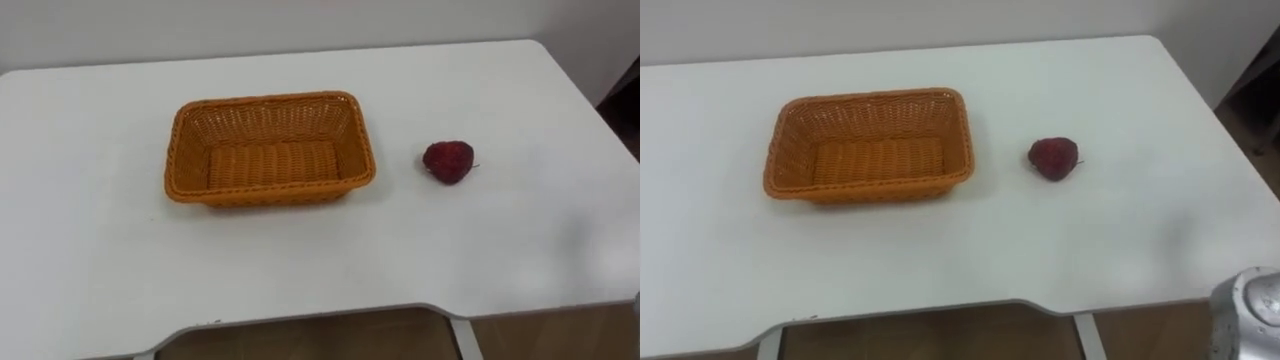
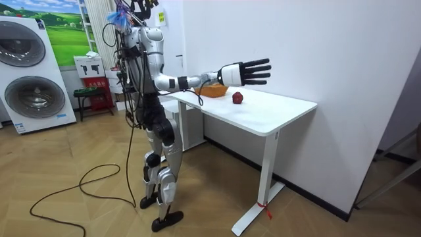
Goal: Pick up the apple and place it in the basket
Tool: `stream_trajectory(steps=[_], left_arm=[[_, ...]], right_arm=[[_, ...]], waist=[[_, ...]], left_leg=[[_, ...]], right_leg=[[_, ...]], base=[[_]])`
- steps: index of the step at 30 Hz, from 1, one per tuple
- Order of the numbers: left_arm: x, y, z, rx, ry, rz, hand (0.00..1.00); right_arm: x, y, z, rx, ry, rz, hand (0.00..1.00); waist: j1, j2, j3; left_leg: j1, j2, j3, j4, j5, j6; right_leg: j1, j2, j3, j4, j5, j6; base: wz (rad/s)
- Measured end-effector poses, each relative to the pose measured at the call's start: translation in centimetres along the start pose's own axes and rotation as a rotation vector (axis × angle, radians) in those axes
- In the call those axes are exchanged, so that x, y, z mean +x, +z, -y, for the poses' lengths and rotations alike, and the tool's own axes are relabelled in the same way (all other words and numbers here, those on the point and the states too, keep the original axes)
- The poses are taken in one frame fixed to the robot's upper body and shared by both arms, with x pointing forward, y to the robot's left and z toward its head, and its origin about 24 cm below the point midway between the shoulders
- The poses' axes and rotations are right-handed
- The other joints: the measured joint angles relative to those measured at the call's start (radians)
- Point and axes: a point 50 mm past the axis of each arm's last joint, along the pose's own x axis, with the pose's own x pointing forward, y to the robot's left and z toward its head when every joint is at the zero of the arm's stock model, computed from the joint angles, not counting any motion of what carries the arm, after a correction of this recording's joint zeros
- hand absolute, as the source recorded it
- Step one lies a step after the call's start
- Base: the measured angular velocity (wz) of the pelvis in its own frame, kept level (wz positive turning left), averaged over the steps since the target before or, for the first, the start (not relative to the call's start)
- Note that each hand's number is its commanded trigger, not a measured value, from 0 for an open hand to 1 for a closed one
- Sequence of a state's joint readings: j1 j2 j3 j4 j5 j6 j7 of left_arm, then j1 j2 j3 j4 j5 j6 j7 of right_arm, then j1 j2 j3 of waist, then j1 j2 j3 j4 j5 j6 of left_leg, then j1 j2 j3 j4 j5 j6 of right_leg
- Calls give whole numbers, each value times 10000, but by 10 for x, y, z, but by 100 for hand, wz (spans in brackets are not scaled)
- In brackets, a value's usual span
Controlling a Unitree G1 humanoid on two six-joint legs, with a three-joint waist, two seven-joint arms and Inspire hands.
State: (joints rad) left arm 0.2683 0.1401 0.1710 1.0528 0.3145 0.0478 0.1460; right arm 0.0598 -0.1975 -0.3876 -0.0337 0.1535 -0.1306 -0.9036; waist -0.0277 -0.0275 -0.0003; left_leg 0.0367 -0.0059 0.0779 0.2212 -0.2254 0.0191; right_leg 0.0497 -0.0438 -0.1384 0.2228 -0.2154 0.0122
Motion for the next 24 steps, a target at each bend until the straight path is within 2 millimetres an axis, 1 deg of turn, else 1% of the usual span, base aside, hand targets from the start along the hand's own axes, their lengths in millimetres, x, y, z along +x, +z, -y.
stream_trajectory(steps=[2, 5, 6, 8, 9, 10, 13, 15, 17, 19, 22, 24], left_arm=[[0, 1, 2, 96, -93, 68, 0], [-1, -2, 4, 130, -180, -41, 0], [-1, -3, 5, 205, -207, -43, 0], [-1, -3, 6, 251, -239, -43, 0], [-1, -3, 6, 263, -244, -54, 0], [-1, -2, 5, 295, -233, -13, 0], [0, 0, 3, 290, -197, 101, 0], [0, 2, 3, 287, -187, 175, 0], [0, 6, 1, 279, -189, 348, 0], [1, 8, 0, 282, -262, 409, 0], [1, 8, 1, 286, -425, 411, 0], [1, 8, 1, 287, -481, 417, 0]], right_arm=[[-6, 5, -10, 207, 866, 144, 0], [-12, 5, -21, 156, 2011, 174, 0], [-15, 4, -25, 136, 2517, 125, 0], [-19, 1, -30, 58, 3192, 8, 0], [-23, -2, -33, -36, 3669, -92, 0], [-26, -6, -36, -148, 4138, -198, 0], [-37, -19, -44, -583, 5393, -635, 0], [-44, -23, -48, -693, 6119, -817, 0], [-49, -27, -52, -768, 6827, -949, 0], [-52, -30, -54, -932, 7269, -999, 0], [-58, -38, -57, -1647, 8153, -881, 0], [-61, -40, -59, -1796, 8532, -860, 0]], waist=[[91, 33, 1], [124, 67, 15], [143, 86, 31], [169, 119, 36], [284, 140, 39], [322, 143, 41], [391, 96, 47], [446, 83, 56], [589, 61, 46], [647, 29, 22], [648, -20, 1], [654, -30, 16]], left_leg=[[-57, 7, -3, -9, -5, 1], [-71, 9, -29, -11, -5, 1], [-83, 12, -31, -6, -5, 0], [-84, 10, -34, -1, -4, 0], [-80, 11, -32, 5, -4, 0], [-68, 11, -33, 12, -3, 0], [-73, 14, -42, 14, -2, -1], [-80, 12, -43, 16, -2, 0], [-74, 11, -50, 20, -2, 0], [-64, 1, -97, 18, -1, 0], [-53, 5, -115, 16, 0, 0], [-59, 2, -172, 14, 1, 1]], right_leg=[[-3, 4, -12, 0, 5, -4], [0, 10, -21, -13, 7, -5], [1, 13, -22, -18, 8, -7], [8, 9, -46, -27, 8, -7], [9, 6, -55, -27, 8, -7], [0, 3, -73, -33, 8, -7], [-4, 0, -98, -53, 8, -7], [-7, -6, -104, -63, 8, -7], [4, -10, -113, -73, 9, -7], [36, -13, -139, -113, 13, -10], [62, -1, -147, -189, 49, -18], [95, -2, -148, -191, 54, -16]], base=[[0], [0], [0], [0], [0], [0], [0], [0], [0], [4], [1], [3]])
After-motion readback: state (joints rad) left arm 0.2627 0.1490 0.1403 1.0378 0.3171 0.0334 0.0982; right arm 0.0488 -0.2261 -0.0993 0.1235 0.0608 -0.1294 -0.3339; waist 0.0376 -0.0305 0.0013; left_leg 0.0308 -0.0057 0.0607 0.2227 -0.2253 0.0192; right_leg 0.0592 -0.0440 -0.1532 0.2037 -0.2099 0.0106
